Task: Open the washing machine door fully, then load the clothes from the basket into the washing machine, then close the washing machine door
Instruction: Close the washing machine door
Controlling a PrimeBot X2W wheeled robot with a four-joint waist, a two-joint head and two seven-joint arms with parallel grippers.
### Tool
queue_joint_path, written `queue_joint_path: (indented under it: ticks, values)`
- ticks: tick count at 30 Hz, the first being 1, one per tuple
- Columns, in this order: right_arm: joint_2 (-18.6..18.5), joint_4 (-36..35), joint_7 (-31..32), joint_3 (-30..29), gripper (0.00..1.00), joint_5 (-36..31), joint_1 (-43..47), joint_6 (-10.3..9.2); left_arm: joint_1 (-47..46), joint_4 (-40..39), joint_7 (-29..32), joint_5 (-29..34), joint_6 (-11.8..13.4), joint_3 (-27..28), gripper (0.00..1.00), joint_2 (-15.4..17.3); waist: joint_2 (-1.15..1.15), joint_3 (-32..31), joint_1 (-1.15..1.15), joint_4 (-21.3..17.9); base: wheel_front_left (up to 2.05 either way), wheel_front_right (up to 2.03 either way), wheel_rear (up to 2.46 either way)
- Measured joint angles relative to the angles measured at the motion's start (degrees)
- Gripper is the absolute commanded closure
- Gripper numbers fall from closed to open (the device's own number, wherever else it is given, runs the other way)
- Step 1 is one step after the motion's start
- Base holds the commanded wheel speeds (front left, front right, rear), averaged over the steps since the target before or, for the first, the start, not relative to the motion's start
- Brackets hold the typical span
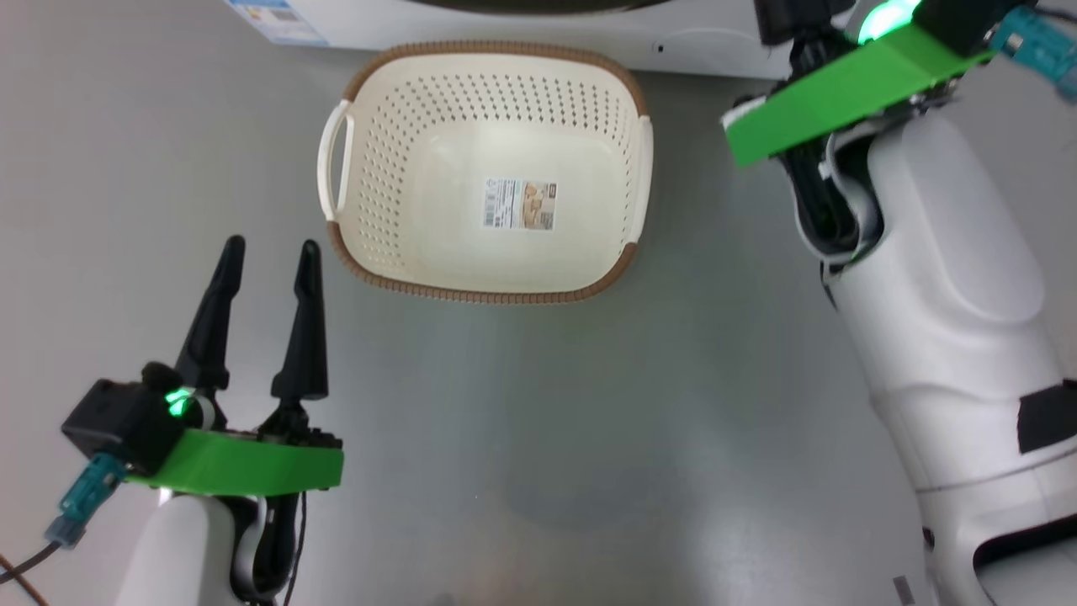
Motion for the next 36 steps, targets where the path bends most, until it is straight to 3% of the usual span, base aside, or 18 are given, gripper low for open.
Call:
queue_joint_path:
  ticks: [3,4,5,6,7,8,18,36]
  values:
    - [0.0,-0.8,0.0,0.3,1.0,0.0,3.0,0.0,1.1,0.0,0.0,0.0,0.0,1.2,0.0,0.1,0.0,-1.7,0.0,-0.5,0.0,0.0,0.0]
    - [0.1,-0.9,0.0,0.3,0.96,0.0,4.1,0.0,1.6,0.0,0.0,0.0,0.0,1.6,0.0,0.1,0.0,-2.3,0.0,-0.8,0.0,0.0,0.0]
    - [0.1,-1.2,0.0,0.2,0.69,0.0,5.3,0.0,2.0,0.0,0.0,0.1,0.0,2.0,0.0,0.2,0.0,-2.9,0.0,-1.0,0.0,0.0,0.0]
    - [0.2,-1.3,0.0,0.2,0.52,0.1,6.4,0.0,2.4,0.0,0.0,0.1,0.0,2.4,0.0,0.2,0.0,-3.5,0.0,-1.2,0.0,0.0,0.0]
    - [0.2,-1.6,0.0,0.1,0.13,0.0,7.5,0.0,2.7,0.0,0.0,0.2,0.0,2.8,0.0,0.3,0.0,-4.1,0.0,-1.5,0.0,0.0,0.0]
    - [0.2,-1.9,0.0,0.0,0.0,-0.1,8.5,0.0,3.1,0.0,0.0,0.2,0.0,3.2,0.0,0.3,0.0,-4.7,0.0,-1.8,0.0,0.0,0.0]
    - [0.6,-5.9,0.0,-2.2,0.0,-0.4,18.7,0.0,6.9,-0.4,0.0,1.3,0.0,6.1,0.0,1.0,0.0,-10.5,0.0,-5.0,0.0,0.0,0.0]
    - [1.3,-14.3,0.0,-9.3,0.0,-8.6,38.4,-0.01,15.0,-1.9,0.0,5.3,0.0,12.5,0.0,0.7,0.0,-19.9,0.0,-12.3,0.0,0.0,0.0]
